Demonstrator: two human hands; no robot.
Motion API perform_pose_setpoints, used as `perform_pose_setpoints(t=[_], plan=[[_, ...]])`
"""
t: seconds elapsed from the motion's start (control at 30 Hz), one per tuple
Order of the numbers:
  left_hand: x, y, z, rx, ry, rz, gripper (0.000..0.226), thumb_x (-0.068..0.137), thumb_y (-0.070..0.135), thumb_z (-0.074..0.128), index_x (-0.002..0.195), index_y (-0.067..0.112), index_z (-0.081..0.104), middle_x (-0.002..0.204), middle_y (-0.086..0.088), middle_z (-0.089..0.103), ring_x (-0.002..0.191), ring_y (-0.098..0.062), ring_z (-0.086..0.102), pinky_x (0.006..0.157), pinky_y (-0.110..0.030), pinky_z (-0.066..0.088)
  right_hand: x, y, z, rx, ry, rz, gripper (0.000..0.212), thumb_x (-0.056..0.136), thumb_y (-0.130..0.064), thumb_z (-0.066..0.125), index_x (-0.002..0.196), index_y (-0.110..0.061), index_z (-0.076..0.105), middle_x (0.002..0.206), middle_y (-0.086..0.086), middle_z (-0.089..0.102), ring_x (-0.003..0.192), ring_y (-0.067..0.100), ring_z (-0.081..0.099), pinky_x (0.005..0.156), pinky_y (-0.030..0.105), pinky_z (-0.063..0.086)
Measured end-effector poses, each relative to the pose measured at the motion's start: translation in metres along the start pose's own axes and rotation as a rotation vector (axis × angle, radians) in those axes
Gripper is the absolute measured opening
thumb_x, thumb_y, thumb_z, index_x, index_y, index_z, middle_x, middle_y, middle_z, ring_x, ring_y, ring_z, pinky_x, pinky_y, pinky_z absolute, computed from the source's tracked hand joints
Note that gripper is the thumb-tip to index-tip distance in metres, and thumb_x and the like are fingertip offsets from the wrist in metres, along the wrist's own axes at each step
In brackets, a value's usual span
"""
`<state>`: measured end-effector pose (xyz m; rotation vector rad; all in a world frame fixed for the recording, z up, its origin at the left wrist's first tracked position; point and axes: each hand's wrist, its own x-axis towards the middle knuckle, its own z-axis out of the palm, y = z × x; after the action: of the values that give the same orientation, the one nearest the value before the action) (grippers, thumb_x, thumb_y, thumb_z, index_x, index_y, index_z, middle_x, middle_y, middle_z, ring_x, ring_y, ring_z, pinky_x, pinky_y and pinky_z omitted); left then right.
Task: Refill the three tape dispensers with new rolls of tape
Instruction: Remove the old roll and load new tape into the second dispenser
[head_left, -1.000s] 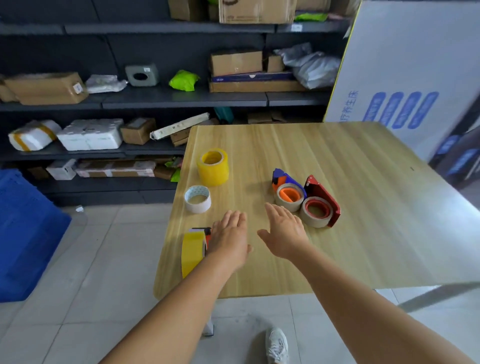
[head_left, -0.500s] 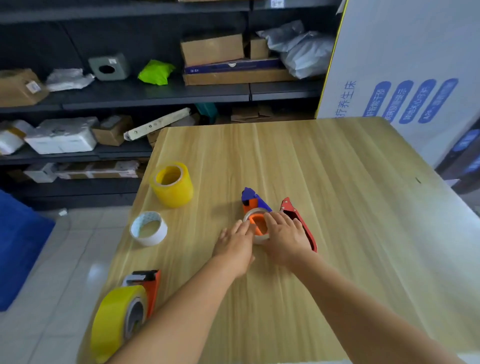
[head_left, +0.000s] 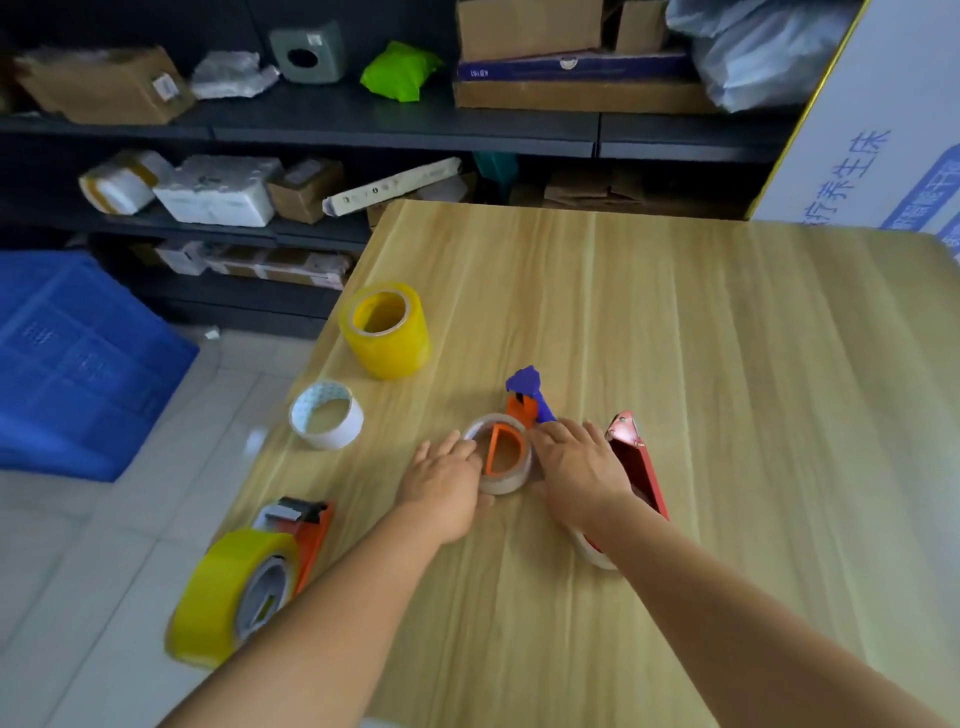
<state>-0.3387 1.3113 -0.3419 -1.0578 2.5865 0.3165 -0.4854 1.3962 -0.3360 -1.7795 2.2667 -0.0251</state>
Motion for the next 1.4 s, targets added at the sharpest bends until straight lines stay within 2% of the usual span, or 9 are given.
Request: perform_pose_setpoints(t=[0.17, 0.33, 0.57, 0.7, 0.9, 1.03, 1.17, 1.3, 1.4], plan=[[0.007, 0.006, -0.003, -0.206, 0.161, -0.031, 0.076, 0.083, 0.043, 0.063, 0.144, 0.019, 0.025, 0.159, -0.002, 0.008, 0.139, -0.025, 0.026, 0.110, -0.036, 0.024, 0.008, -0.009, 0.002, 0.040, 0.073, 0.011, 0.061, 0.089, -0.028, 0.054, 0.143, -0.021, 0.028, 0.148, 0.002, 0.030, 0.135, 0.021, 0.029, 0.110, 0.034, 0.021], [0.031, 0.009, -0.007, -0.189, 0.029, -0.055, 0.111, 0.074, 0.045, 0.074, 0.150, 0.012, 0.000, 0.159, -0.008, 0.009, 0.143, -0.025, 0.018, 0.113, -0.037, 0.022, 0.017, -0.010, 0.006, 0.028, 0.035, 0.020, 0.076, 0.088, -0.037, 0.056, 0.149, -0.016, 0.016, 0.157, 0.001, 0.017, 0.143, 0.020, 0.013, 0.113, 0.035, 0.015], [0.030, 0.009, -0.001, -0.361, 0.144, -0.001, 0.095, 0.055, 0.037, 0.087, 0.129, 0.023, 0.029, 0.130, 0.005, 0.025, 0.115, -0.023, 0.043, 0.082, -0.039, 0.048, 0.017, -0.009, 0.012, 0.069, -0.002, 0.091, 0.088, 0.080, -0.053, 0.062, 0.149, -0.023, 0.017, 0.152, -0.005, 0.030, 0.142, 0.023, 0.016, 0.112, 0.036, 0.016], [0.032, 0.000, -0.004, -0.519, 0.046, 0.003, 0.093, 0.051, 0.042, 0.086, 0.124, 0.027, 0.030, 0.125, 0.002, 0.025, 0.103, -0.025, 0.053, 0.081, -0.038, 0.049, 0.018, -0.008, 0.014, 0.059, 0.008, 0.094, 0.090, 0.077, -0.042, 0.068, 0.147, -0.026, 0.015, 0.147, -0.005, 0.035, 0.138, 0.024, 0.021, 0.111, 0.034, 0.017], [0.034, -0.007, -0.005, -0.755, -0.003, 0.000, 0.099, 0.043, 0.049, 0.088, 0.116, 0.044, 0.020, 0.122, 0.006, 0.030, 0.107, -0.018, 0.047, 0.084, -0.032, 0.044, 0.021, -0.007, 0.009, 0.079, -0.011, 0.109, 0.104, 0.076, -0.042, 0.070, 0.150, -0.031, -0.002, 0.151, -0.006, 0.030, 0.141, 0.023, 0.016, 0.114, 0.036, 0.013], [0.037, -0.010, -0.011, -0.831, -0.046, 0.010, 0.107, 0.042, 0.051, 0.085, 0.126, 0.046, 0.020, 0.121, 0.009, 0.030, 0.109, -0.012, 0.045, 0.086, -0.027, 0.039, 0.021, -0.009, 0.004, 0.047, 0.014, 0.069, 0.102, 0.078, -0.045, 0.066, 0.150, -0.027, -0.003, 0.151, -0.005, 0.031, 0.143, 0.020, 0.012, 0.116, 0.038, 0.008], [0.040, -0.020, -0.015, -1.020, -0.064, -0.028, 0.078, 0.068, 0.044, 0.076, 0.134, 0.029, 0.037, 0.124, 0.010, 0.055, 0.109, -0.009, 0.054, 0.088, -0.025, 0.044, 0.019, -0.013, -0.004, 0.090, 0.045, 0.048, 0.106, 0.072, -0.060, 0.065, 0.151, -0.020, 0.007, 0.153, -0.004, 0.028, 0.142, 0.017, 0.015, 0.116, 0.038, 0.010], [0.040, -0.023, -0.020, -1.051, 0.034, -0.116, 0.045, 0.084, 0.019, 0.064, 0.127, 0.026, 0.052, 0.116, 0.004, 0.063, 0.101, -0.014, 0.059, 0.089, -0.033, 0.050, 0.019, -0.017, -0.009, 0.127, 0.124, 0.027, 0.104, 0.067, -0.059, 0.072, 0.147, -0.019, 0.019, 0.145, -0.001, 0.037, 0.135, 0.017, 0.028, 0.113, 0.031, 0.013], [0.040, -0.022, -0.028, -1.099, 0.100, -0.133, 0.032, 0.089, 0.022, 0.057, 0.121, 0.027, 0.056, 0.110, 0.004, 0.065, 0.098, -0.014, 0.060, 0.083, -0.030, 0.050, 0.021, -0.022, -0.013, 0.167, 0.165, 0.027, 0.102, 0.066, -0.054, 0.074, 0.146, -0.017, 0.022, 0.140, 0.001, 0.039, 0.131, 0.020, 0.034, 0.110, 0.029, 0.017]])
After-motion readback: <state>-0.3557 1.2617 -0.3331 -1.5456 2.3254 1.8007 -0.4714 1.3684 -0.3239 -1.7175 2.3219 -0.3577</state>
